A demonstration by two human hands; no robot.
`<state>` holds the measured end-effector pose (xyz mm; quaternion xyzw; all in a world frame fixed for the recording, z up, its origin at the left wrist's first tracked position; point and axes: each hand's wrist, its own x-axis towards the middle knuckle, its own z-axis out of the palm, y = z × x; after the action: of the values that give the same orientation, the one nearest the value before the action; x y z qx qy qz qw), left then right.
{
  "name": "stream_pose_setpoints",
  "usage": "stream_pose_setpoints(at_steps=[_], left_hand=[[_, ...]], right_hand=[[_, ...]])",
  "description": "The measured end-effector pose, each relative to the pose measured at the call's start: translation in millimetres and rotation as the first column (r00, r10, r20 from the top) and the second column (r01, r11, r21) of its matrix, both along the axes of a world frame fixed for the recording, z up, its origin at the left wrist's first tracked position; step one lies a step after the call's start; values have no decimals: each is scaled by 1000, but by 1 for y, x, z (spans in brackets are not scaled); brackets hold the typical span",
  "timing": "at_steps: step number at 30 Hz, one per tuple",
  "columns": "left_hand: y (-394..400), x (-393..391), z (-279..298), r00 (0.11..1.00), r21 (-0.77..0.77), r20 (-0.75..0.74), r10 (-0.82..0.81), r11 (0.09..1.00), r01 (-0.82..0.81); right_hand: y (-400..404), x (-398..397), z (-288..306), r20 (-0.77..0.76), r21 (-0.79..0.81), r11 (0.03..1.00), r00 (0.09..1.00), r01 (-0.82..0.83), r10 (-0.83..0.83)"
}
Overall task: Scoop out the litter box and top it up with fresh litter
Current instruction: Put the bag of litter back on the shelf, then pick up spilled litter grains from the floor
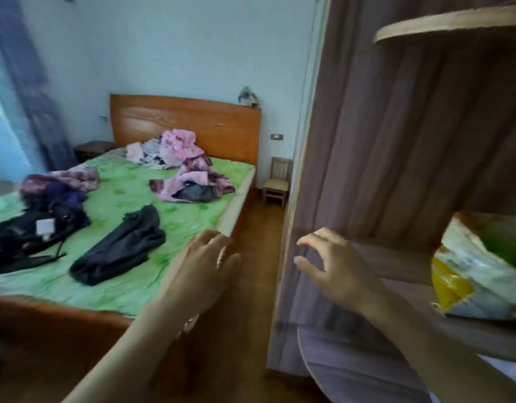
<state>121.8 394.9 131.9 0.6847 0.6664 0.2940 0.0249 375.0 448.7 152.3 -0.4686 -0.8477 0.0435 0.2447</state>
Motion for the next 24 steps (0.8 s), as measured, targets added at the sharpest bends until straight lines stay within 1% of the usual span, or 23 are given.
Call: stream_pose_setpoints(at_steps=[4, 7, 10, 11, 14, 20, 24], left_hand=[[-48, -73, -11, 985, -10, 30, 170, 985, -170], [-81, -119, -24, 950, -29, 54, 308, 951, -307], [-102, -157, -36, 910, -43, 65, 409, 912, -407], [-107, -169, -39, 896, -41, 71, 439, 899, -437], [-114, -200, -43, 852, -34, 96, 514, 858, -513], [-97, -266, -53, 752, -113, -33, 658, 745, -657], [-95, -301, -61, 630, -155, -72, 773, 615, -773]], right_hand=[[2, -82, -8, 50, -41, 986, 985, -164, 166], [6, -140, -13, 53, -55, 959, 958, -279, 282], [8, -193, -22, 36, -78, 916, 917, -394, 398], [10, -209, -26, 46, -79, 902, 902, -425, 429], [21, -254, -36, 99, -12, 870, 865, -493, 492], [74, -360, -57, 53, -95, 779, 778, -620, 626], [100, -424, -70, 64, -137, 705, 704, -696, 708]])
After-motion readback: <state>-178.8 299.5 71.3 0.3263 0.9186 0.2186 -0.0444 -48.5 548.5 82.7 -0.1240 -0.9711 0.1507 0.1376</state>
